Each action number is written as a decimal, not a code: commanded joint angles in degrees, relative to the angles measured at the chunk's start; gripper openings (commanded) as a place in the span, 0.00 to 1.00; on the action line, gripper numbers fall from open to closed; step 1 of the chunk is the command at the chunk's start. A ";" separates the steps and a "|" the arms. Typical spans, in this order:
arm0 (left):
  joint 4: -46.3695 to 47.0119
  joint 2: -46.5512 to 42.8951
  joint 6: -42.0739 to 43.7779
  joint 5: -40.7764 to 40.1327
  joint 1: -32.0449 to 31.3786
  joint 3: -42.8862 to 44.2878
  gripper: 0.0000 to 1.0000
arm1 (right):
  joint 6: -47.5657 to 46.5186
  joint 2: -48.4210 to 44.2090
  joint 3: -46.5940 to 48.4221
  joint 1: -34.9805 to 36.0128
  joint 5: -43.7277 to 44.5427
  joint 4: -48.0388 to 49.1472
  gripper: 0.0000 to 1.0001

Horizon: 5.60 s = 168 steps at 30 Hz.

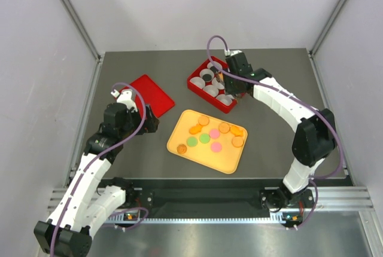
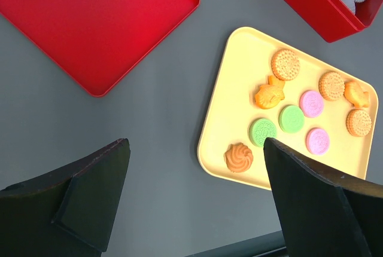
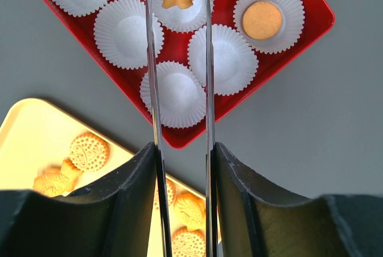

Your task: Pack the cookies

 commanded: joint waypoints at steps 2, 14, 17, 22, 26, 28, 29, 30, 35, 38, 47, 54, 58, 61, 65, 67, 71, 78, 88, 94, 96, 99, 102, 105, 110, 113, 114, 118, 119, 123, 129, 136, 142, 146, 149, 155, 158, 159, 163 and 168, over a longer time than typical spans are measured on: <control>1.45 -0.15 0.71 -0.39 -0.09 -0.29 0.98 | -0.81 -0.01 1.96 -0.73 -0.47 2.70 0.41; 1.54 -0.68 0.71 -0.48 -0.09 -0.29 0.98 | -0.64 1.65 1.00 -0.91 -0.99 3.23 0.43; 1.45 -0.68 0.71 -0.48 -0.09 -0.29 0.98 | -0.64 2.09 1.17 -0.91 -1.17 3.31 0.43; 1.36 -0.76 0.71 -0.48 -0.09 -0.29 0.98 | -0.99 2.80 1.96 -1.08 -1.35 3.23 0.43; 1.45 -0.68 0.71 -0.48 -0.09 -0.29 0.98 | -0.99 2.98 2.58 -1.08 -1.43 2.79 0.48; 1.54 -0.76 0.71 -0.48 -0.09 -0.29 0.98 | -1.08 2.89 2.75 -1.08 -1.35 2.79 0.50; 1.45 -0.68 0.71 -0.48 -0.09 -0.29 0.98 | -1.08 2.71 2.93 -1.08 -1.26 2.53 0.50; 1.45 -0.76 0.71 -0.48 -0.09 -0.29 0.98 | -1.08 2.62 3.19 -1.08 -1.17 2.18 0.50; 1.45 -0.94 0.71 -0.48 -0.09 -0.29 0.98 | -1.17 -4.03 2.93 -0.73 -1.00 -0.45 0.50; 1.45 -1.20 0.71 -0.65 -0.09 -0.29 0.98 | -1.52 -11.68 -0.05 2.76 -1.34 -2.48 0.50; 1.54 -1.20 0.63 -0.12 -0.09 -0.29 0.98 | 5.15 -32.08 -19.56 18.94 1.46 -8.37 0.50; 1.62 -1.20 0.63 -0.04 -0.09 -0.29 0.98 | 13.23 -37.98 -25.54 29.75 3.75 -16.54 0.48; 1.62 -1.29 0.63 -0.04 -0.09 -0.29 0.98 | 15.53 -38.07 -26.69 33.19 4.19 -18.66 0.48; 1.71 -1.47 0.63 -0.12 -0.09 -0.29 0.98 | 16.41 -36.76 -27.91 34.69 4.19 -18.48 0.48; 1.62 -1.47 0.71 -0.21 -0.09 -0.29 0.98 | 16.94 -34.74 -28.97 36.00 4.98 -18.39 0.48; 1.54 -1.47 0.71 -0.21 -0.09 -0.29 0.98 | 17.03 -34.03 -29.33 36.18 5.33 -18.48 0.49; 1.62 -1.21 0.71 -0.12 -0.09 -0.29 0.98 | 17.11 -33.68 -29.77 36.53 5.51 -18.22 0.49; 1.62 -1.29 0.71 -0.04 -0.09 -0.29 0.98 | 17.29 -32.36 -30.91 36.89 4.98 -16.99 0.49; 1.54 -1.38 0.71 -0.12 -0.09 -0.29 0.98 | 17.82 -30.95 -31.88 37.68 4.81 -16.72 0.49; 1.54 -1.47 0.71 -0.12 -0.09 -0.29 0.98 | 17.73 -30.69 -31.61 37.94 4.81 -17.07 0.42; 1.45 -1.47 0.71 -0.21 -0.09 -0.29 0.98 | 17.64 -30.78 -31.18 37.94 5.33 -17.43 0.37; 1.45 -1.56 0.71 -0.30 -0.09 -0.29 0.98 | 17.20 -31.56 -30.38 37.94 5.33 -18.04 0.30; 1.45 -1.82 0.71 -0.39 -0.09 -0.29 0.98 | 17.11 -32.44 -28.54 37.85 6.12 -19.62 0.29; 1.45 -1.73 0.71 -0.13 -0.09 -0.29 0.98 | 16.50 -33.50 -25.47 37.76 7.61 -21.38 0.29; 1.45 -1.82 0.71 -0.13 -0.09 -0.29 0.98 | 13.60 -33.50 -20.64 34.96 8.94 -22.44 0.31; 1.54 -1.91 0.71 -0.04 -0.09 -0.37 0.98 | 11.06 -32.62 -17.39 31.80 9.72 -22.26 0.31; 1.54 -1.82 0.71 -0.04 -0.09 -0.29 0.98 | 10.27 -32.19 -16.68 30.74 9.73 -21.65 0.31; 1.62 -1.56 0.71 0.31 -0.09 -0.29 0.98 | 5.27 -30.43 -12.55 22.59 9.20 -18.05 0.32; 1.62 -1.47 0.71 0.40 -0.09 -0.29 0.98 | 4.64 -29.90 -11.41 20.82 8.94 -16.91 0.32; 1.71 -1.29 0.80 0.75 -0.09 -0.37 0.98 | 2.70 -25.34 -9.55 12.04 7.71 -10.06 0.32; 1.80 -1.29 0.89 1.28 -0.09 -0.37 0.98 | 1.12 -16.72 -5.34 6.66 7.27 -6.01 0.32; 1.98 -1.38 0.89 1.54 -0.18 -0.46 0.98 | 0.85 -10.48 -4.10 1.29 3.84 -1.70 0.32; 1.89 -1.47 0.89 1.28 -0.18 -0.46 0.98 | 0.59 -7.23 -5.24 0.24 2.70 0.15 0.32; 1.89 -1.29 0.80 1.11 -0.09 -0.38 0.98 | 0.59 -6.43 -5.60 0.06 2.26 0.50 0.32; 1.89 -1.20 0.80 1.02 -0.09 -0.37 0.98 | 0.50 -6.69 -6.03 -0.29 2.61 0.41 0.33; 1.89 -0.85 0.80 1.10 -0.09 -0.37 0.98 | 0.15 -7.66 -7.35 -0.82 2.70 0.15 0.33; 1.89 -0.76 0.80 1.02 -0.09 -0.37 0.98 | -0.02 -8.27 -8.14 -0.82 2.78 -0.29 0.34; 1.89 -0.76 0.80 1.02 -0.09 -0.37 0.98 | 0.06 -8.36 -8.58 -0.91 2.78 -0.29 0.34; 1.89 -0.76 0.80 1.02 -0.09 -0.37 0.98 | -0.11 -8.89 -9.11 -0.91 2.61 -0.46 0.36; 1.80 -0.76 0.80 1.02 -0.09 -0.37 0.98 | -0.11 -9.59 -9.81 -1.08 2.78 -0.64 0.39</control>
